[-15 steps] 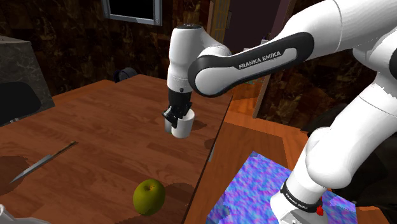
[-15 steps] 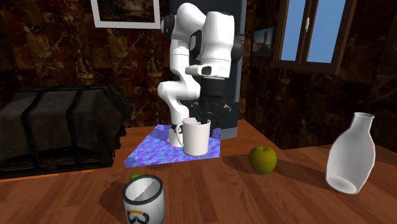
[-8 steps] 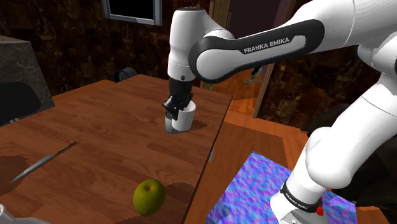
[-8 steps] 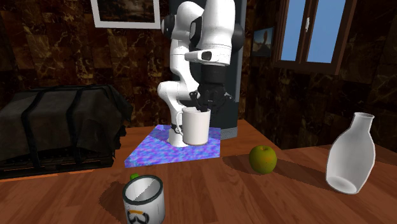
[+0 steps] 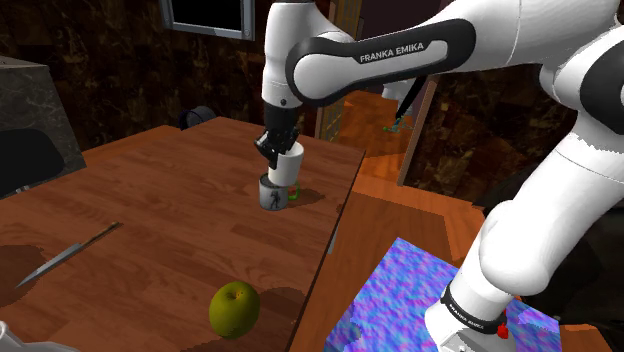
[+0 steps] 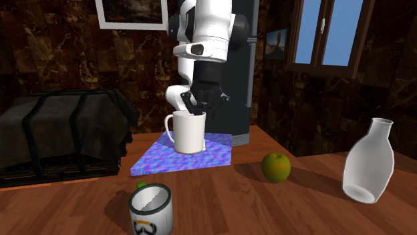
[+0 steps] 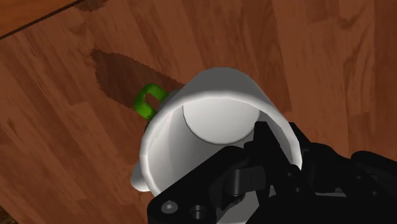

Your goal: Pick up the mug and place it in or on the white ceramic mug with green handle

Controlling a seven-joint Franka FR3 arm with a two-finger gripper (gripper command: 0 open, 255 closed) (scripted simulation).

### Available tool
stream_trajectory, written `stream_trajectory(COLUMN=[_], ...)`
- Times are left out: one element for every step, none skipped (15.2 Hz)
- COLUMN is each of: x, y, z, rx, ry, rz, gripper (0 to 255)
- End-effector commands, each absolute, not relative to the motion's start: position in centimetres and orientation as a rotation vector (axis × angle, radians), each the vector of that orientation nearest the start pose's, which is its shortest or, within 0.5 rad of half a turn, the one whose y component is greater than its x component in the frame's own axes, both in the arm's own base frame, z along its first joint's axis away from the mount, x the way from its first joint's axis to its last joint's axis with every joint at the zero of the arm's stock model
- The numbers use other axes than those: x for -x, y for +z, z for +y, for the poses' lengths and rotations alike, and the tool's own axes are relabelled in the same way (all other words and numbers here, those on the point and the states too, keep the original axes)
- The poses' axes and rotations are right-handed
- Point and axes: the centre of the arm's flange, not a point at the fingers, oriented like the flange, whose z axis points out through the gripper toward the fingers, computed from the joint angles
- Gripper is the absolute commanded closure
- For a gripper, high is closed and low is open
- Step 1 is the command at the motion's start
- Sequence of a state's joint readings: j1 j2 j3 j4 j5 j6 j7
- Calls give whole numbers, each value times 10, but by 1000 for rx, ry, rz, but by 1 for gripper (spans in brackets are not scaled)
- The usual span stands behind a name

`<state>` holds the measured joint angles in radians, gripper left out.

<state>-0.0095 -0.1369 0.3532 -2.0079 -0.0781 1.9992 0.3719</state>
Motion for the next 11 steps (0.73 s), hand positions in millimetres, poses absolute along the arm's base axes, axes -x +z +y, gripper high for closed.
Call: stream_trajectory(x=[-521,-530,-540,-550,-559,-569,-579,-588,-598,-608,-608], y=[528,529,531,532,534,535,537,538,540,541,536], z=[158,149,140,131,123,114,105,96,87,77,77], rx=[3204,3204,3204,3204,3204,3204,3204,3204,3204,3204,3204], ry=[-247,-247,-247,-247,-247,-247,-247,-247,-247,-247,-247], rz=[-1,-1,-1,-1,-1,-1,-1,-1,-1,-1,-1], gripper=[255,255,255,255,255,255,255,255,255,255,255])
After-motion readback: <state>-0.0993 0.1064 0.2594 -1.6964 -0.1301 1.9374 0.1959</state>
